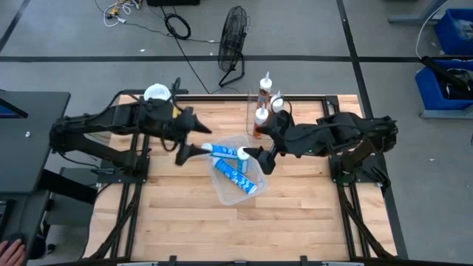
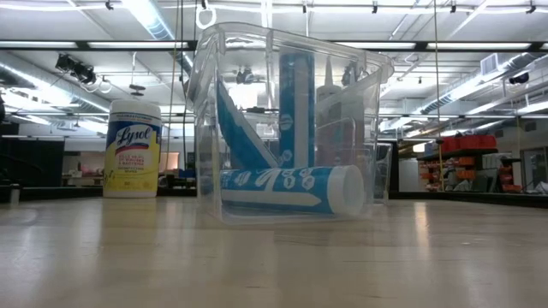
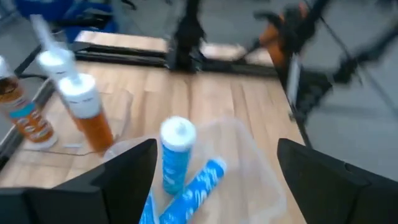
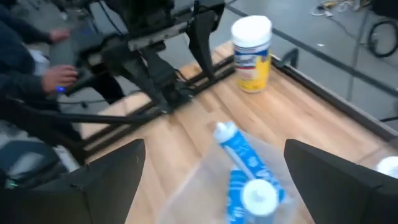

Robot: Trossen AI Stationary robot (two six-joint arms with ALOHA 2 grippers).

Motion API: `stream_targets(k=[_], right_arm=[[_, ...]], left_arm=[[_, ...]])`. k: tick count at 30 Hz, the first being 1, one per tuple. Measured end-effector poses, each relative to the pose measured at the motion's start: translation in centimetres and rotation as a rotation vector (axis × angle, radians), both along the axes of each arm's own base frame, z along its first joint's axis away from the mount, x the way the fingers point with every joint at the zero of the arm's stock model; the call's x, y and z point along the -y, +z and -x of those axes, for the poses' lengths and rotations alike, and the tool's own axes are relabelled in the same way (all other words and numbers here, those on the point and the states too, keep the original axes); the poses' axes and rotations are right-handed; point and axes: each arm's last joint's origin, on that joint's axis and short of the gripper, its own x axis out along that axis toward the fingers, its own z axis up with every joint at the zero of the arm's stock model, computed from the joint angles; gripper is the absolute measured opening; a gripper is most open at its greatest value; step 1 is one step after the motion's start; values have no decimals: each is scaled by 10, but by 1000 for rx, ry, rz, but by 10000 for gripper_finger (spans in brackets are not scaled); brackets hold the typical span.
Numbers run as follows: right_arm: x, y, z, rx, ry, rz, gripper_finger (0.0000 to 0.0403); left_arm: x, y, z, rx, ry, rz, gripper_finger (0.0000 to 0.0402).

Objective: Sort silicone sealant tubes
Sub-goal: Adjust the blue sealants in the bottom transparent bin

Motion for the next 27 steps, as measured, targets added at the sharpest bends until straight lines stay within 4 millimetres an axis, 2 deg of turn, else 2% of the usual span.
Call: stream_targets(k=[4, 8, 13, 16, 19, 24, 27], right_arm=[[-8, 1, 6, 24, -48, -40, 387], [-16, -2, 12, 15, -96, -67, 387], [-31, -5, 21, -1, -89, -51, 387], [-37, -7, 27, -21, -90, -43, 385], [-43, -10, 33, -45, -90, -54, 379], [-52, -12, 39, -42, -111, -41, 367], [-57, -12, 41, -39, -106, -31, 361]], left_arm=[[12, -3, -5, -68, -116, -121, 321], [18, -15, -21, -116, -177, -203, 305], [23, -53, -52, -314, -240, -244, 299], [30, -79, -67, -439, -341, -272, 298], [36, -98, -82, -495, -408, -307, 298], [40, -123, -97, -568, -487, -366, 298], [40, -129, -101, -590, -499, -379, 298]])
